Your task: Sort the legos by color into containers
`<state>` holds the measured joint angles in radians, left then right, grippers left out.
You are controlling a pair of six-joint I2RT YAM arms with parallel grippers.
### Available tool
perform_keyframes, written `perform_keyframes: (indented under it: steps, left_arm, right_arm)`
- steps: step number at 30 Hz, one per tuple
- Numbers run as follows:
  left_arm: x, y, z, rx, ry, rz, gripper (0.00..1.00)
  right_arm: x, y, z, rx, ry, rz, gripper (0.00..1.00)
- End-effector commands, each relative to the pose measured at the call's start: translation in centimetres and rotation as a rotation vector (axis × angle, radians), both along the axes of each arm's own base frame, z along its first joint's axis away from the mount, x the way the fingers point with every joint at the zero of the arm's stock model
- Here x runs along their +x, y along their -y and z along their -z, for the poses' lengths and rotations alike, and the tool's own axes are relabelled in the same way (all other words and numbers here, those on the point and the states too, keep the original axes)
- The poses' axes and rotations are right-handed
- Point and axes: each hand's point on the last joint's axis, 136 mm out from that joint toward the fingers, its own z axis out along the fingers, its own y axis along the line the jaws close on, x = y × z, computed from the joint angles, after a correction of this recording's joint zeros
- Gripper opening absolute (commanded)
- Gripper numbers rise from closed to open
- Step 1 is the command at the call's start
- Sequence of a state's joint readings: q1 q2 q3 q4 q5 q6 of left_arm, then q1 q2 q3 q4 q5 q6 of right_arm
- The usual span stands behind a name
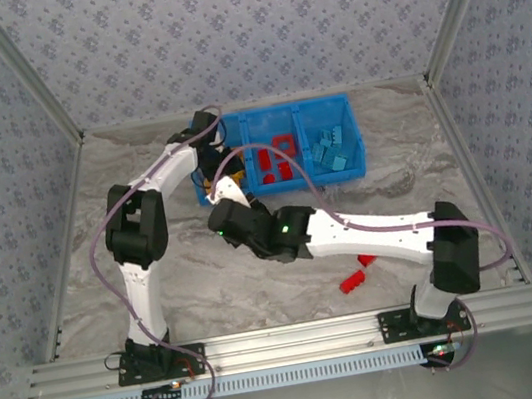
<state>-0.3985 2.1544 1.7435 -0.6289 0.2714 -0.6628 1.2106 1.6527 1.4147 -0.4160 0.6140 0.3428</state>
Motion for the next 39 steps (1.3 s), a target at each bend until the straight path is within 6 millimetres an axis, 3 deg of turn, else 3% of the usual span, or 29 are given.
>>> perform_keyframes:
  steps: [1,8,14,21,24,28,30,34,39]
  left_arm:
    - [-0.1,0.2,0.5,-0.018,-0.020,0.011,0.26]
    - [-0.9,0.0,-1.2,-0.025,-0.001,0.020,0.48]
    - [-1.7,-0.4,-4.0,-0.044,0.045,0.019,0.53]
    - [-2.9,-1.9,-8.5,-0.042,0.150,-0.037,0.52]
    - [-4.6,-2.5,-11.0,-0.054,0.214,-0.065,0.51]
    - [-9.1,-1.1,-14.6,-0.030,0.328,0.015,0.52]
    - [-12.2,0.8,-15.9,-0.028,0.396,0.098,0.53]
    - [-19.8,5.0,-16.9,0.002,0.541,0.311,0.60]
    - [-26.2,7.9,-15.6,-0.027,0.594,0.416,0.60]
  right_arm:
    - [0.6,0.9,-0.4,-0.057,0.043,0.049,0.54]
    - [0.5,2.3,-0.2,-0.059,0.033,0.079,0.54]
    - [1.0,5.8,-1.5,-0.003,0.033,0.159,0.54]
    - [1.5,12.5,-1.4,0.057,0.007,0.309,0.54]
    - [1.4,17.4,1.1,0.036,-0.052,0.427,0.54]
    - [0.5,24.4,4.8,0.081,-0.208,0.641,0.56]
    - [-0.4,26.4,6.6,0.091,-0.291,0.688,0.57]
    - [-2.3,27.7,10.2,0.075,-0.447,0.690,0.63]
    - [-3.6,29.0,14.3,0.085,-0.630,0.774,0.67]
